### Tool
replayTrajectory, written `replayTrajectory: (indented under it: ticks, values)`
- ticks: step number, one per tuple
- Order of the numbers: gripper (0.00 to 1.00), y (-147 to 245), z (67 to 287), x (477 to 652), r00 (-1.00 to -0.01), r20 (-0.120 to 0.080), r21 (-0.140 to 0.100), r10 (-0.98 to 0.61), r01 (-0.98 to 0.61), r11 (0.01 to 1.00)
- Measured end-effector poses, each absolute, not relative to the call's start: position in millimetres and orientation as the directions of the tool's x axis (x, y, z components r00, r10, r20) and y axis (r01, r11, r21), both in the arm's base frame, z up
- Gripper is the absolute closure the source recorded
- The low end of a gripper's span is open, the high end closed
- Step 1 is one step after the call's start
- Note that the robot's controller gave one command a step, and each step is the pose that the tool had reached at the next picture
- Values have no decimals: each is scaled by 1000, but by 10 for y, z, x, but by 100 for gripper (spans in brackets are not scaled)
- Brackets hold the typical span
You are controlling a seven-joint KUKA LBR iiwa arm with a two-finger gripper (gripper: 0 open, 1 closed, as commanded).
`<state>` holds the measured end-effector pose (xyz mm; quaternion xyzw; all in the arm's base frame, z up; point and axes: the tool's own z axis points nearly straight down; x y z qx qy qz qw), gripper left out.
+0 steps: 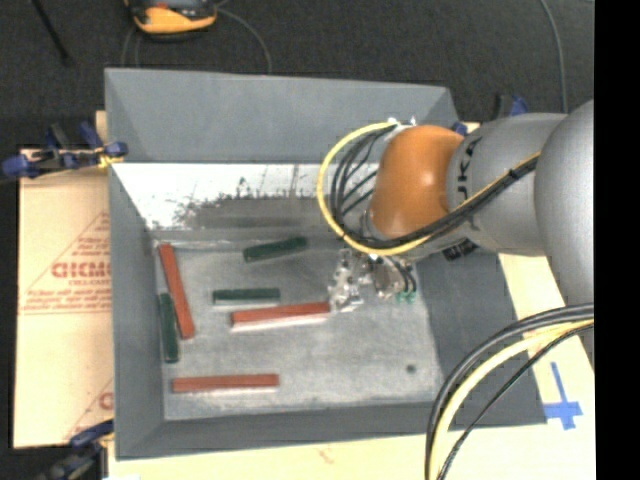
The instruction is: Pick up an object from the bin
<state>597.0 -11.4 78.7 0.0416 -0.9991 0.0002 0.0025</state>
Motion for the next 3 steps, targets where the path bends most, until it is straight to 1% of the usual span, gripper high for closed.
replayTrajectory:
  ticks: [1,2,3]
  values:
    - [0,-110,791,6029,-996,-29,-2,-84,-84,996]
    - [100,-112,781,5961,-996,9,0,-86,-86,996]
    - [0,-109,789,6027,-996,-29,-2,-85,-85,996]
